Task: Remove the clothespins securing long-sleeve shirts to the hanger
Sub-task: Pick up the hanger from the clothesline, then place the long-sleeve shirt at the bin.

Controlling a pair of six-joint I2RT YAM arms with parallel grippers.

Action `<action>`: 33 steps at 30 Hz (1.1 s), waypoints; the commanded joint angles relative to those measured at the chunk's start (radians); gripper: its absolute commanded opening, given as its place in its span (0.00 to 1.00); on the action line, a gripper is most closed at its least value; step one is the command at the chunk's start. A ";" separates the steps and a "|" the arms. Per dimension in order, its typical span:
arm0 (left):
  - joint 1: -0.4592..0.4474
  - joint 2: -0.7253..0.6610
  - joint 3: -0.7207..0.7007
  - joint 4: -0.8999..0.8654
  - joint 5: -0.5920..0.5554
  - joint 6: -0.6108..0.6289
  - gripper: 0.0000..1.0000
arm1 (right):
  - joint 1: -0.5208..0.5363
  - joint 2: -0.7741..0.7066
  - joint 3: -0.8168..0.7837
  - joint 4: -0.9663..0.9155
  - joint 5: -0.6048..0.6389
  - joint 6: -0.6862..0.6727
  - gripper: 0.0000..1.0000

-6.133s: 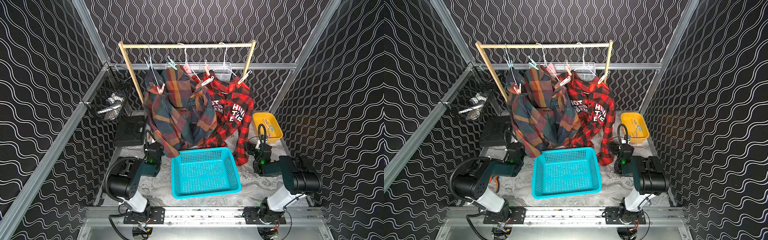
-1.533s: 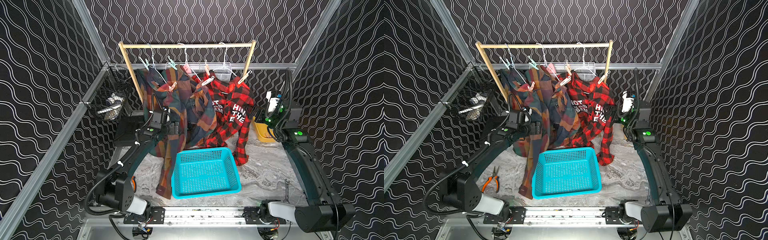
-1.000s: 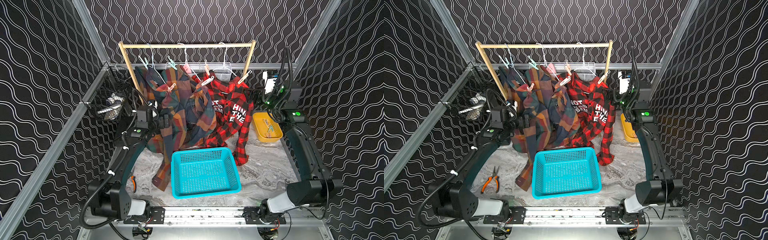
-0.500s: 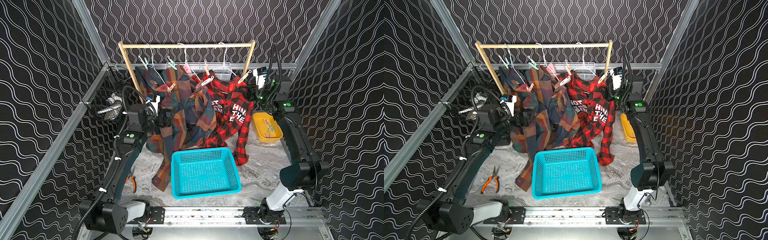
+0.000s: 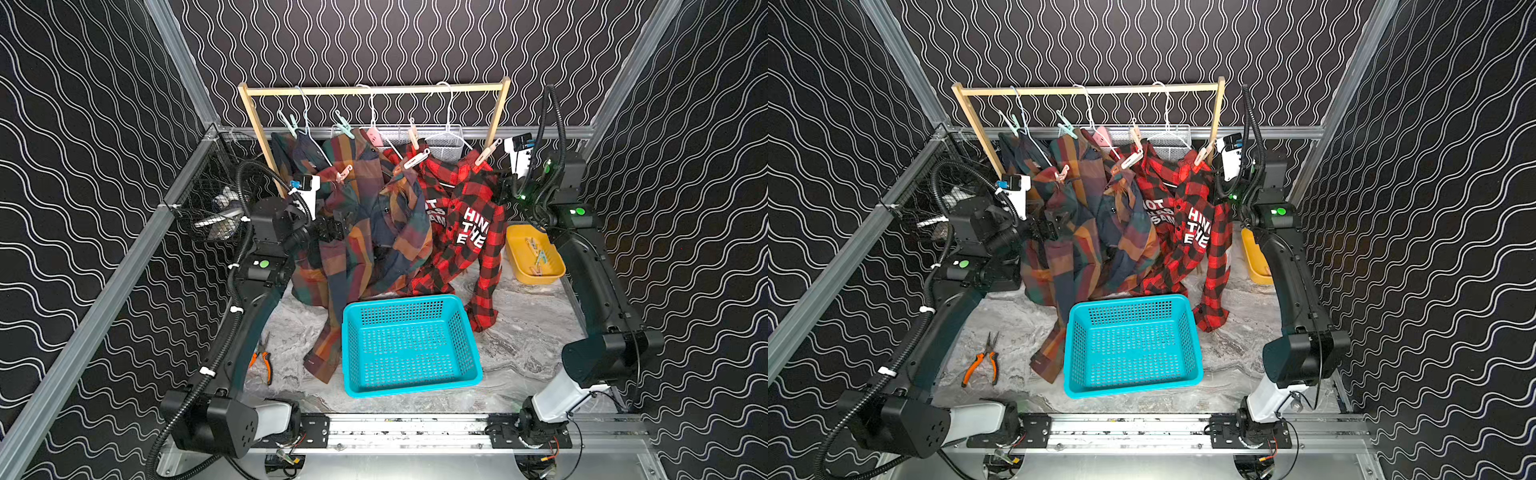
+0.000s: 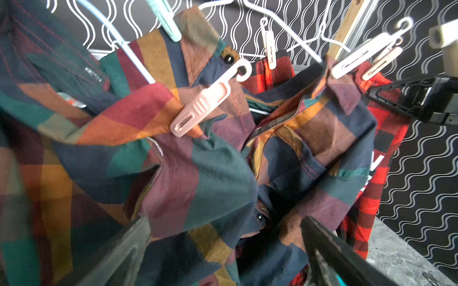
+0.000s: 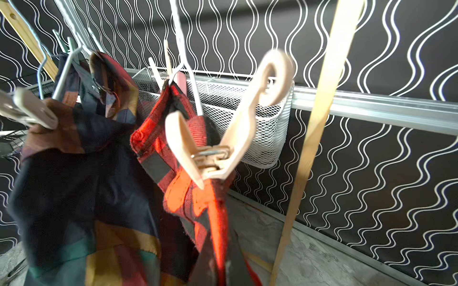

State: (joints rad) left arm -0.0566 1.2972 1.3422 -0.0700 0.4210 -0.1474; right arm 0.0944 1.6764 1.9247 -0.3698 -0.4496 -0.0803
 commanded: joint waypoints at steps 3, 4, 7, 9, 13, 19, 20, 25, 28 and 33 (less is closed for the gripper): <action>0.001 0.001 0.000 0.147 0.072 -0.045 0.99 | 0.001 -0.041 -0.004 0.102 0.040 0.072 0.00; 0.001 0.000 -0.003 0.165 0.074 -0.051 0.99 | 0.000 -0.053 -0.011 0.112 0.049 0.079 0.00; 0.001 0.007 -0.006 0.203 0.099 -0.068 0.99 | 0.001 -0.090 -0.030 0.135 0.063 0.090 0.00; 0.001 0.015 -0.003 0.220 0.130 -0.072 0.99 | -0.001 -0.116 -0.041 0.134 0.065 0.097 0.00; 0.000 0.015 -0.012 0.285 0.212 -0.100 0.98 | -0.001 -0.183 -0.103 0.161 0.082 0.117 0.00; -0.037 0.017 0.017 0.288 0.288 -0.084 0.96 | -0.001 -0.300 -0.232 0.113 0.133 0.132 0.00; -0.051 0.020 0.030 0.280 0.295 -0.074 0.96 | -0.001 -0.328 -0.271 0.110 0.146 0.140 0.00; -0.134 0.044 0.091 0.234 0.313 -0.027 0.95 | -0.001 -0.461 -0.463 0.111 0.153 0.215 0.00; -0.178 0.051 0.105 0.238 0.339 -0.030 0.94 | -0.001 -0.539 -0.544 0.102 0.169 0.240 0.00; -0.292 0.064 0.122 0.153 0.307 0.050 0.93 | -0.001 -0.639 -0.603 0.038 0.183 0.252 0.00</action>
State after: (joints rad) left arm -0.3038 1.3533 1.4414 0.1341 0.7341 -0.1787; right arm 0.0933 1.0786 1.3407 -0.3481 -0.2745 0.1467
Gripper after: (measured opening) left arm 0.931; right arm 0.064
